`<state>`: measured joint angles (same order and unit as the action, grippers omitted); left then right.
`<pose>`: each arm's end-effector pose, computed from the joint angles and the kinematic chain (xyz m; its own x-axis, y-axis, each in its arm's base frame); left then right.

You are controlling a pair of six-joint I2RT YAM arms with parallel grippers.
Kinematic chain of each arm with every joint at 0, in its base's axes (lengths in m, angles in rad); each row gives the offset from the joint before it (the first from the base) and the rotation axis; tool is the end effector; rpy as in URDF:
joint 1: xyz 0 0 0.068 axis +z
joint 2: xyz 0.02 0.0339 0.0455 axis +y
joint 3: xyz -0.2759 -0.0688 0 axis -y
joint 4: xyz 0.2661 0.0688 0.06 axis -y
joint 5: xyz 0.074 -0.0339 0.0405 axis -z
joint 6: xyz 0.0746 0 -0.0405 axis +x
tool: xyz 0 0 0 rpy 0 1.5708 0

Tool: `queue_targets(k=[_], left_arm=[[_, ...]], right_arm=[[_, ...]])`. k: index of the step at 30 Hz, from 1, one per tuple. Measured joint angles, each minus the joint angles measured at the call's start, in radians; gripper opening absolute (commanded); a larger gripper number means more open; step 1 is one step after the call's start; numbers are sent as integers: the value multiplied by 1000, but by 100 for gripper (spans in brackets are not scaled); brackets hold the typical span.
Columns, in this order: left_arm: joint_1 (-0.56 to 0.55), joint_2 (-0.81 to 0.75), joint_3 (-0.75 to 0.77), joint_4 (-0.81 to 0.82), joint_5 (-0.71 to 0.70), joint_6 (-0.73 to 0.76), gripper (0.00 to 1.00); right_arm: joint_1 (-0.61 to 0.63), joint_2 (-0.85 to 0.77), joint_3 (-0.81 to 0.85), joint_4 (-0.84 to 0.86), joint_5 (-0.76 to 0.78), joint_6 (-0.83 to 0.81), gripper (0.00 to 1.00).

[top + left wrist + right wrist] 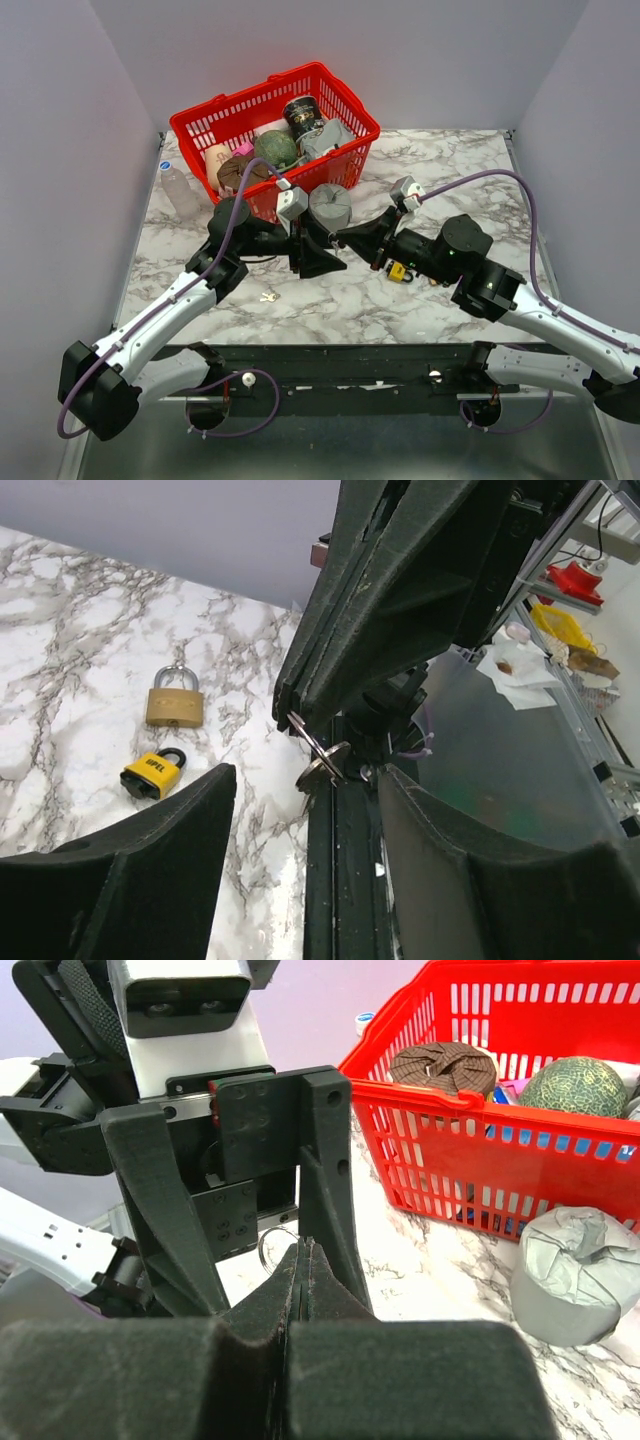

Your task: Unlock with the key

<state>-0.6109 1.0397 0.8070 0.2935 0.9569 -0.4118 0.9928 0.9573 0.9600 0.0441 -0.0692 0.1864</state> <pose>0.1860 -0.2047 0.3555 -0.3542 -0.0335 -0.9346 0.9352 -0.0104 -0.3540 0.1461 0.2334 0.4067 -0.1367 0.1288 -0.9822 -0.8629 0.4715 0.1819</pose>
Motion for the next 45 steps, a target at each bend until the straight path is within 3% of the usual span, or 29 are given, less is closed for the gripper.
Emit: queue_targets(k=[7,8,9,25,28,29,32,37,45], left_arm=[[0,0,-2,-4,-4,-1,12],[0,0,-2,-3,-5,4,1],[0,0,-2,-4,-6,3,0],[0,0,-30,-128,-45,82,0],[0,0,-47,-139,-40,89,0],[0,0,-55,-144,-38,91,0],[-4,0,-71,-163,-36,95,0],[-14,2,-74,-209,-32,120,0],[-24,41,-57,-344,-23,185,0]], right_arm=[[-5,0,0,-1,19,0,1],[-6,0,0,-2,24,0,1],[-6,0,0,-4,32,0,1],[-24,17,-2,-158,171,-14,4],[-27,17,-2,-190,192,-31,28],[-27,16,-2,-204,196,-37,48],[-27,15,-2,-240,198,-73,68],[-28,10,-2,-284,124,-138,69],[-28,82,14,-301,-114,-195,58]])
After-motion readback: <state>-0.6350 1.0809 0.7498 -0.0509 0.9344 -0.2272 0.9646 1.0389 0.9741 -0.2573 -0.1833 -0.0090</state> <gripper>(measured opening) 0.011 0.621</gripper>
